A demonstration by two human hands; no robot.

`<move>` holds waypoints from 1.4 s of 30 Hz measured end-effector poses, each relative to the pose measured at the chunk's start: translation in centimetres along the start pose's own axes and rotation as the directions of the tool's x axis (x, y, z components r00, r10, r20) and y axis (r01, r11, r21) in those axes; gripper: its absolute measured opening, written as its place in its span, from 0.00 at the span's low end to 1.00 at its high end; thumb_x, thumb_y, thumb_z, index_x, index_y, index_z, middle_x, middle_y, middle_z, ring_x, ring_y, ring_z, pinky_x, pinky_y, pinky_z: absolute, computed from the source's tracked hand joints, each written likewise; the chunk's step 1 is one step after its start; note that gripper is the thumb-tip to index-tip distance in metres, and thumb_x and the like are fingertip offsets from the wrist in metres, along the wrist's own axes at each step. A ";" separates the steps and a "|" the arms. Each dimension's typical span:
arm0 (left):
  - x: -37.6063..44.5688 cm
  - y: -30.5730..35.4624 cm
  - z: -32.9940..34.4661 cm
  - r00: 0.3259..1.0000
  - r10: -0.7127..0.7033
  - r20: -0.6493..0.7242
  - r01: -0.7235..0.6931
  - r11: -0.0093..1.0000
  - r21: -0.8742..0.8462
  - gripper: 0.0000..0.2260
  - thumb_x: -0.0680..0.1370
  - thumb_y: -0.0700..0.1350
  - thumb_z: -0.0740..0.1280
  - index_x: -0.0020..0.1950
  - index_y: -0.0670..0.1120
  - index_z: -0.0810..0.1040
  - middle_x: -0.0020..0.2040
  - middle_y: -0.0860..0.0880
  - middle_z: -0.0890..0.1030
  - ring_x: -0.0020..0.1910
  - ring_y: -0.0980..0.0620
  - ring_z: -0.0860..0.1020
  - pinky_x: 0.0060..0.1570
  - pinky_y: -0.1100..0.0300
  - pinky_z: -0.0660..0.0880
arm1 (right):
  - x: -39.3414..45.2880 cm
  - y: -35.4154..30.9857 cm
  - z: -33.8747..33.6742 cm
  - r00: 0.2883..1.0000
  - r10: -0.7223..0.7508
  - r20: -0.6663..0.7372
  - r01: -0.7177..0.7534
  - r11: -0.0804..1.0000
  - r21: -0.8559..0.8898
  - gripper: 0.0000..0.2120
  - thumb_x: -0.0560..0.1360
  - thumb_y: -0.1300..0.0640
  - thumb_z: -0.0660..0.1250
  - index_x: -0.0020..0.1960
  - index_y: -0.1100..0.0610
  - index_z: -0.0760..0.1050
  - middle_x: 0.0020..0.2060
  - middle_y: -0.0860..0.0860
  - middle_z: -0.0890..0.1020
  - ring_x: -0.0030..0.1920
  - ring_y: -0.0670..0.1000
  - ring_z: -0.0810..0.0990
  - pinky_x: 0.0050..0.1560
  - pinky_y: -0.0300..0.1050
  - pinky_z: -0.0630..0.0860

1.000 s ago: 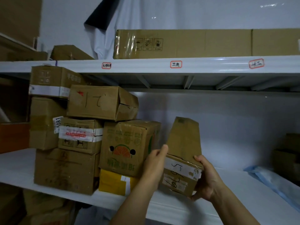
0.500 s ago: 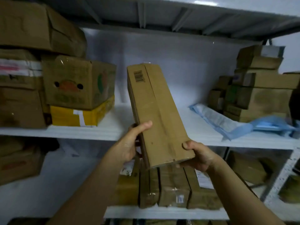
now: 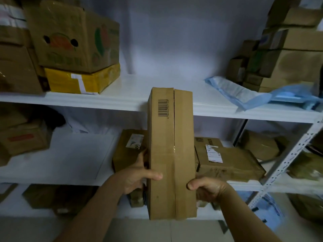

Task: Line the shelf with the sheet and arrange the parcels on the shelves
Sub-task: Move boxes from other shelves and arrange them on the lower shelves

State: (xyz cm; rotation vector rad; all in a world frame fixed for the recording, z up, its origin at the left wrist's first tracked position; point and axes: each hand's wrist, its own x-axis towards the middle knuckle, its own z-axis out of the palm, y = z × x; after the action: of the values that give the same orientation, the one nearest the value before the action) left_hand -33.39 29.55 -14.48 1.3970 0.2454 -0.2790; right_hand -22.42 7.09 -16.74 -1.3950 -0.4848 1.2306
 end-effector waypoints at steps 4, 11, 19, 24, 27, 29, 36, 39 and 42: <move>1.8 -3.0 -0.7 0.994 -0.085 0.068 0.087 0.996 -0.019 0.63 0.45 0.45 0.85 0.73 0.60 0.53 0.64 0.47 0.76 0.63 0.45 0.75 0.56 0.43 0.76 | 0.5 1.9 -1.0 0.989 0.141 -0.033 -0.143 0.986 -0.089 0.44 0.55 0.56 0.78 0.68 0.47 0.64 0.63 0.55 0.75 0.63 0.60 0.74 0.65 0.69 0.66; 8.0 -4.0 0.4 0.958 -0.221 0.182 0.232 0.972 -0.044 0.49 0.46 0.46 0.85 0.65 0.51 0.70 0.60 0.41 0.79 0.61 0.38 0.76 0.57 0.32 0.72 | 0.1 2.7 -5.0 0.952 0.248 -0.177 -0.252 0.968 0.003 0.39 0.53 0.50 0.79 0.60 0.40 0.65 0.62 0.53 0.73 0.64 0.57 0.71 0.66 0.71 0.62; 14.0 -4.1 5.6 0.930 -0.258 0.262 0.272 0.962 -0.018 0.40 0.41 0.47 0.85 0.52 0.48 0.78 0.45 0.46 0.86 0.50 0.44 0.80 0.50 0.39 0.78 | -2.2 4.7 -11.8 0.926 0.197 -0.323 -0.186 0.980 0.063 0.43 0.55 0.49 0.79 0.67 0.36 0.65 0.65 0.56 0.74 0.66 0.61 0.70 0.64 0.74 0.63; 18.8 -3.3 10.0 0.947 -0.260 0.190 0.274 0.960 -0.049 0.45 0.39 0.51 0.84 0.54 0.49 0.74 0.56 0.43 0.78 0.55 0.43 0.76 0.50 0.43 0.76 | -3.0 5.6 -17.5 0.912 0.186 -0.366 -0.156 0.982 0.110 0.39 0.56 0.44 0.78 0.65 0.44 0.70 0.64 0.57 0.75 0.66 0.61 0.71 0.66 0.72 0.63; 23.2 -2.9 14.0 0.964 -0.231 0.129 0.244 0.965 -0.093 0.44 0.45 0.55 0.83 0.58 0.48 0.74 0.60 0.41 0.78 0.60 0.39 0.75 0.59 0.36 0.72 | -4.3 5.6 -22.4 0.853 0.197 -0.484 -0.137 0.978 0.157 0.44 0.51 0.37 0.79 0.64 0.47 0.71 0.63 0.58 0.76 0.65 0.64 0.72 0.66 0.72 0.62; 26.2 -2.4 17.3 0.970 -0.232 0.075 0.240 0.964 -0.116 0.39 0.54 0.57 0.80 0.62 0.48 0.72 0.60 0.40 0.77 0.60 0.38 0.75 0.60 0.36 0.71 | -5.6 5.0 -25.6 0.810 0.219 -0.543 -0.134 0.972 0.193 0.46 0.50 0.33 0.77 0.65 0.47 0.70 0.63 0.58 0.76 0.64 0.65 0.72 0.65 0.70 0.63; 37.2 0.1 29.0 0.981 -0.194 -0.030 0.183 0.958 -0.223 0.38 0.58 0.61 0.74 0.65 0.53 0.70 0.58 0.44 0.79 0.57 0.41 0.77 0.56 0.41 0.74 | -10.2 1.3 -37.2 0.704 0.175 -0.688 0.089 0.940 0.330 0.15 0.69 0.42 0.65 0.49 0.51 0.75 0.40 0.57 0.80 0.45 0.59 0.75 0.47 0.50 0.67; 41.3 1.0 32.2 0.984 -0.175 -0.034 0.167 0.969 -0.181 0.24 0.68 0.59 0.71 0.61 0.52 0.73 0.54 0.45 0.81 0.56 0.42 0.77 0.62 0.37 0.69 | -10.7 0.2 -41.3 0.681 0.099 -0.726 0.222 0.916 0.333 0.09 0.75 0.50 0.60 0.47 0.53 0.75 0.38 0.56 0.80 0.42 0.58 0.77 0.43 0.47 0.68; 44.6 1.5 34.8 0.974 -0.222 -0.031 0.218 0.970 -0.108 0.21 0.72 0.60 0.67 0.60 0.50 0.75 0.57 0.44 0.79 0.61 0.41 0.73 0.67 0.35 0.62 | -10.2 -0.2 -44.6 0.652 0.055 -0.756 0.310 0.891 0.332 0.15 0.78 0.51 0.60 0.57 0.59 0.76 0.43 0.58 0.82 0.42 0.56 0.81 0.40 0.46 0.75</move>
State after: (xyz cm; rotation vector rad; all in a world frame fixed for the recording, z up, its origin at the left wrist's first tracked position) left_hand 9.32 -6.69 -22.35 1.2740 0.4463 -0.4143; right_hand 12.30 -22.22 -21.79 -1.3012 0.2751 0.4849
